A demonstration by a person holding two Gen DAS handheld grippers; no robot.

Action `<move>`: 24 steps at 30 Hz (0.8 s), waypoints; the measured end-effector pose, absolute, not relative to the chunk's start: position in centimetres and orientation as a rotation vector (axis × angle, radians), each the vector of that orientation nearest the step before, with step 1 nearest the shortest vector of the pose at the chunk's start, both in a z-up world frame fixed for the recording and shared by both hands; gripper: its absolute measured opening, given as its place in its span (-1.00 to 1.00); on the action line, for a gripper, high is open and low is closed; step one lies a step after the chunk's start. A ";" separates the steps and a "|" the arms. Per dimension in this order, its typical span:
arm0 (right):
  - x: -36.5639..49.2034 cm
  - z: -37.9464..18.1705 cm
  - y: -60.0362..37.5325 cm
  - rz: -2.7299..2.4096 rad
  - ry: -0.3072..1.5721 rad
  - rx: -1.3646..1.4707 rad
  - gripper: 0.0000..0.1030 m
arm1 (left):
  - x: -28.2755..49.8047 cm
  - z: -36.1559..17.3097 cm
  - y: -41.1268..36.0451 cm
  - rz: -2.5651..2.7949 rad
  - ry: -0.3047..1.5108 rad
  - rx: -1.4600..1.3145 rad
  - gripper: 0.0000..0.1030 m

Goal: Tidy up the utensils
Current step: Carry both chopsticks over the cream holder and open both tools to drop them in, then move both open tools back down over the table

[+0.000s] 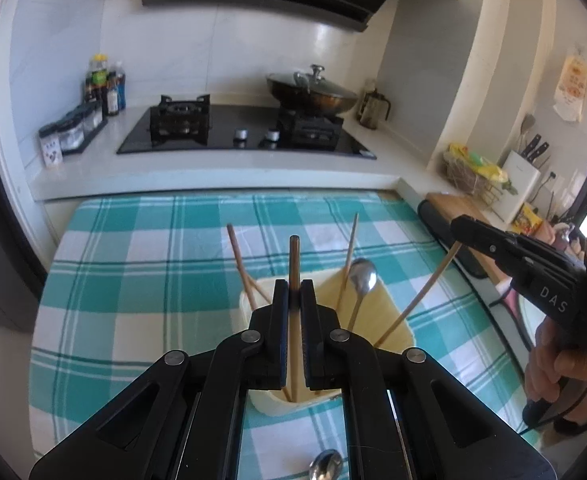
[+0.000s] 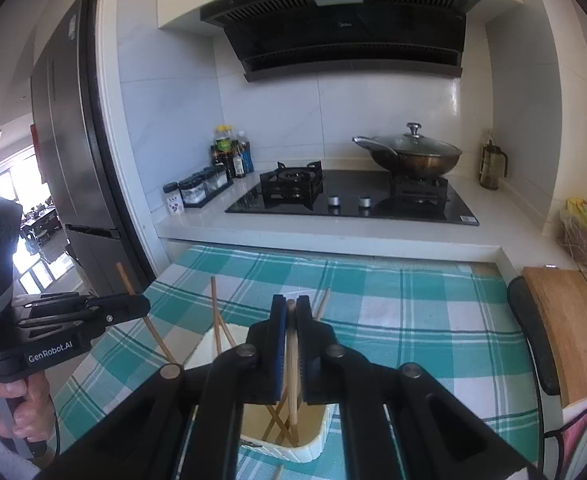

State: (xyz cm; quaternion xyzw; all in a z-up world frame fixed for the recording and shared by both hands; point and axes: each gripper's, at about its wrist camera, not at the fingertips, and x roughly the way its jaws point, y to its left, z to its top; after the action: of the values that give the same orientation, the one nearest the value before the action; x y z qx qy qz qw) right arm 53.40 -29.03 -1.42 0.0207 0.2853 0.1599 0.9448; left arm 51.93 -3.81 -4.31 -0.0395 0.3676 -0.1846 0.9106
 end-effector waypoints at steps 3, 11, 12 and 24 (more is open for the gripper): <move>54.2 -2.6 -28.8 0.290 0.610 0.026 -0.88 | 52.2 -5.5 -3.8 -0.348 0.821 -0.079 -0.71; 48.4 0.8 -33.4 0.253 0.578 0.025 -0.10 | 44.3 -4.3 0.4 -0.383 0.837 0.039 0.45; 47.3 0.8 -34.2 0.248 0.601 0.010 -0.09 | 42.7 -5.0 1.1 -0.375 0.857 0.076 0.50; 30.8 -16.7 -41.2 0.138 0.947 -0.154 -0.08 | 30.5 -19.9 5.0 -0.251 0.986 -0.039 0.59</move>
State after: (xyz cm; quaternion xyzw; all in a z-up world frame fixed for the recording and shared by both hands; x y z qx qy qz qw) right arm 30.83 -41.18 -16.66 -0.0742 0.4552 0.0665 0.8848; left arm 30.47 5.00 -19.92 -0.0187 0.4721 -0.1204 0.8731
